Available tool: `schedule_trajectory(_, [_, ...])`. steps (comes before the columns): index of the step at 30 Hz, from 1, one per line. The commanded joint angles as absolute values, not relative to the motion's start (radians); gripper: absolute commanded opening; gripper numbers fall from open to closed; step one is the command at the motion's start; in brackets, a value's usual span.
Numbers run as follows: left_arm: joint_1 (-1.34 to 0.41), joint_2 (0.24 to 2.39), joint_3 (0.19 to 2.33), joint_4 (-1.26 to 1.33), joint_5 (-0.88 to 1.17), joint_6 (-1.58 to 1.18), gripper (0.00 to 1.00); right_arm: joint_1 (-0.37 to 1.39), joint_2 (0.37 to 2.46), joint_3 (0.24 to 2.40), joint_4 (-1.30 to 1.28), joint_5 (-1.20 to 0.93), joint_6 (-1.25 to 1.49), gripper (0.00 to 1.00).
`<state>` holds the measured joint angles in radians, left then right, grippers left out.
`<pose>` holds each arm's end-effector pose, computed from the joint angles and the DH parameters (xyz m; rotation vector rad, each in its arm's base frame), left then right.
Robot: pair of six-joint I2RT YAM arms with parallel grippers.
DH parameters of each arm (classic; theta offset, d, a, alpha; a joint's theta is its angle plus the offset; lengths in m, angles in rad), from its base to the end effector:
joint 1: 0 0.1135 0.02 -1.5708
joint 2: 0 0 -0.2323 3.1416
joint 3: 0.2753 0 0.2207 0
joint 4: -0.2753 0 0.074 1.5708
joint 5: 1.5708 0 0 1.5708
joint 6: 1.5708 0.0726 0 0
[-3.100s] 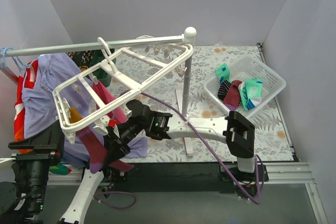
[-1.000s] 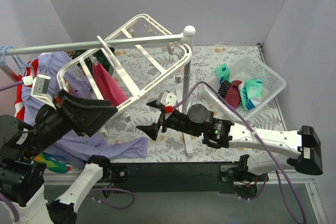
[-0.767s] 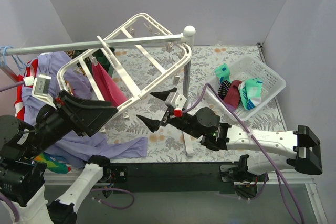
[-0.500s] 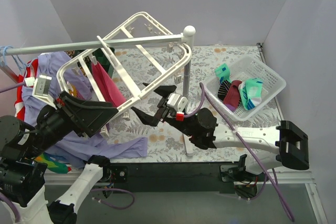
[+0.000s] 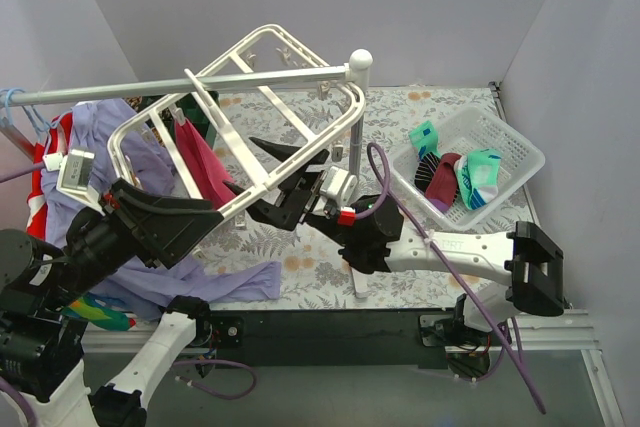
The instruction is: Remove the socks clipped to the hanger
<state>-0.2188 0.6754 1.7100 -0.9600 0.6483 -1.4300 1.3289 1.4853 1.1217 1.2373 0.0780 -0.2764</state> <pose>0.0170 -0.0487 0.4818 -0.4619 1.7490 -1.7336 0.0807 0.3035 0.4377 -0.4686 0.5613 0.9804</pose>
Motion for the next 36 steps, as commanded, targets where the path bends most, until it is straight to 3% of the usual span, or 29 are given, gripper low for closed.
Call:
schedule_trajectory(1, [-0.218,0.683,1.72,-0.988,0.692,-1.45,0.58,1.328,1.516,1.193,1.302,0.041,-0.187,0.75])
schedule_trajectory(5, [-0.219,0.698,1.764,-1.011,0.69,-1.447,0.58,1.33,1.543,1.209,1.313,0.014,-0.08,0.57])
schedule_trajectory(17, [-0.219,0.707,1.795,-1.003,0.701,-1.457,0.58,1.3,1.563,1.239,1.318,-0.072,0.176,0.46])
schedule_trajectory(24, [-0.218,0.709,1.812,-1.011,0.686,-1.457,0.58,1.122,1.557,1.219,1.325,-0.234,0.657,0.44])
schedule_trajectory(28, [-0.218,0.701,1.786,-1.045,0.661,-1.447,0.56,1.06,1.554,1.235,1.31,-0.35,0.796,0.52])
schedule_trajectory(31, [-0.218,0.686,1.747,-1.019,0.67,-1.462,0.55,1.055,1.52,1.207,1.263,-0.382,0.783,0.65])
schedule_trajectory(36, [-0.204,0.676,1.706,-0.974,0.699,-1.494,0.54,1.055,1.431,1.126,1.089,-0.383,0.718,0.73])
